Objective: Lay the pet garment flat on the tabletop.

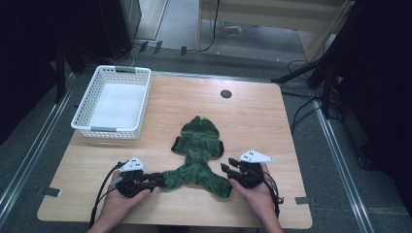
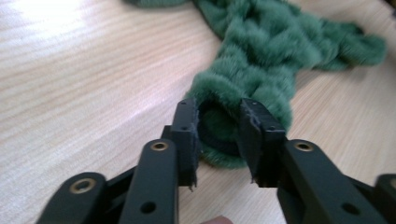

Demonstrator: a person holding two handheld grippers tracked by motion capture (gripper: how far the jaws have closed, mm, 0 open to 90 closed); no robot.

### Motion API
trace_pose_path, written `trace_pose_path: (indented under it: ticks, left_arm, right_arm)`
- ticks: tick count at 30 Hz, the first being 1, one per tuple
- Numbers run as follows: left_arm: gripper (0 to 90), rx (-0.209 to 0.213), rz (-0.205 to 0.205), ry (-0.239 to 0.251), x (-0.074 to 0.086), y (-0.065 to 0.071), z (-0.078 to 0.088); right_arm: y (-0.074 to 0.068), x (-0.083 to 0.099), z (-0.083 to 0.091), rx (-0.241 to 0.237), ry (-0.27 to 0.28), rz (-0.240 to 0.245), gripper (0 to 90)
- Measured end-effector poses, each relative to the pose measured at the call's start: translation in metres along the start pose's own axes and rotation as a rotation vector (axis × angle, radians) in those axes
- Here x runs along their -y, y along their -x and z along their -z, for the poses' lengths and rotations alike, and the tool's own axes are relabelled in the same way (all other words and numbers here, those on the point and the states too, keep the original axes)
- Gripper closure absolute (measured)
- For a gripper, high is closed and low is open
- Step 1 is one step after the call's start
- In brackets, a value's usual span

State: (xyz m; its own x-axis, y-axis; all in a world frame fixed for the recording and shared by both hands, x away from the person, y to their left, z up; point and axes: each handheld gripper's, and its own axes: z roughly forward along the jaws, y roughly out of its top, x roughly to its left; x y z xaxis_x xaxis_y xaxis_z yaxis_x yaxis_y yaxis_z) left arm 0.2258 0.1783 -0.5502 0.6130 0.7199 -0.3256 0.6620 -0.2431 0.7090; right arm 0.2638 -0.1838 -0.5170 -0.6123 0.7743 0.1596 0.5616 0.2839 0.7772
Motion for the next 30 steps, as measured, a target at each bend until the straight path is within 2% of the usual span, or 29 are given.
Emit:
trace_pose_path:
  ticks: [2, 3, 6, 7, 10, 11, 13, 15, 17, 20, 25, 27, 30]
  left_arm:
    - [70.4, -0.008, -0.002, 0.001, 0.001, 0.000, 0.000]
    - [70.8, -0.005, 0.002, 0.001, 0.002, 0.000, 0.000]
    - [71.4, -0.006, 0.008, 0.004, 0.003, -0.001, 0.000]
    - [71.4, -0.010, 0.005, 0.000, 0.003, -0.001, 0.000]
    - [68.3, -0.024, -0.001, 0.009, 0.004, 0.001, 0.001]
    - [63.9, -0.036, -0.002, 0.018, 0.004, 0.001, 0.002]
    - [49.9, -0.058, -0.014, 0.038, 0.005, 0.002, 0.005]
    - [39.8, -0.084, -0.019, 0.069, 0.006, 0.001, 0.010]
    - [35.3, -0.090, -0.017, 0.104, 0.005, -0.001, 0.017]
    - [26.1, -0.114, -0.014, 0.150, 0.005, -0.005, 0.027]
    - [11.4, -0.152, -0.003, 0.183, 0.011, -0.020, 0.042]
    - [7.9, -0.151, 0.018, 0.195, 0.014, -0.029, 0.050]
    - [3.5, -0.158, 0.040, 0.217, 0.018, -0.040, 0.060]
  right_arm:
    - [-0.009, 0.011, 0.006, -0.030, -0.011, -0.010, 59.0]
    - [-0.013, 0.017, 0.007, -0.039, -0.017, 0.011, 59.2]
    - [-0.027, 0.031, 0.004, 0.000, -0.077, 0.109, 58.6]
    - [-0.028, 0.035, 0.002, 0.008, -0.095, 0.119, 58.8]
    - [-0.025, 0.038, 0.001, 0.021, -0.091, 0.097, 58.6]
    - [-0.023, 0.038, 0.001, 0.030, -0.085, 0.098, 58.1]
    - [-0.020, 0.037, 0.003, 0.017, -0.056, 0.084, 56.3]
    - [-0.015, 0.036, 0.007, 0.009, -0.015, 0.051, 50.4]
    - [-0.009, 0.036, 0.012, 0.020, 0.016, 0.019, 47.0]
    - [0.003, 0.035, 0.020, 0.055, 0.046, -0.017, 32.8]
    - [0.018, 0.036, 0.032, 0.143, 0.073, -0.047, 16.8]
    - [0.023, 0.036, 0.036, 0.155, 0.079, -0.061, 14.1]
    - [0.029, 0.038, 0.040, 0.160, 0.076, -0.058, 12.8]
